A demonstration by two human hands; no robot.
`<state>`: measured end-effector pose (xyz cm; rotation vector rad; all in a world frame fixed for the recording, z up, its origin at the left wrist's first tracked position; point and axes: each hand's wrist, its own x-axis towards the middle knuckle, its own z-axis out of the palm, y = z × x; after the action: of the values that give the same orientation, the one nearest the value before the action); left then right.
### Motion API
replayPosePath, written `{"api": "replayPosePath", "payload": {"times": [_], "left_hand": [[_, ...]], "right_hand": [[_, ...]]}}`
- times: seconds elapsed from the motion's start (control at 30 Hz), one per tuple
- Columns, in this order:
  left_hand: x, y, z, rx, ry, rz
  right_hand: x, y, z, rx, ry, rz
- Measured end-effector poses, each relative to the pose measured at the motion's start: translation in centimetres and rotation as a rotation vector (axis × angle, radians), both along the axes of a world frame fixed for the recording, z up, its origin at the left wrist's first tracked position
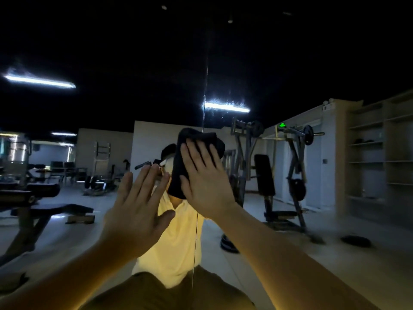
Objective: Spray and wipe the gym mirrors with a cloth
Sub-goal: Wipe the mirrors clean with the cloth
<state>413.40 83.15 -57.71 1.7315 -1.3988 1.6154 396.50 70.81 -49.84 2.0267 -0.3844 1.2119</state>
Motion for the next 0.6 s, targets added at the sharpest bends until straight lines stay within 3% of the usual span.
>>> {"api": "replayPosePath", "payload": {"times": [0.27,0.43,0.6], "left_hand": [[-2.5,-1.4,8.7,-0.133,0.015,-0.037],[-3.5,-3.4,13.4,-0.195,0.059,-0.007],[-3.4,-5.1,13.4,-0.212,0.079,0.046]], "right_hand": [[-5.1,-5.1,4.0,-0.202,0.174,-0.086],[-9.2,-9.1,7.7,0.034,-0.163,-0.146],[-11.6,-11.5,11.4,0.342,-0.612,-0.158]]}}
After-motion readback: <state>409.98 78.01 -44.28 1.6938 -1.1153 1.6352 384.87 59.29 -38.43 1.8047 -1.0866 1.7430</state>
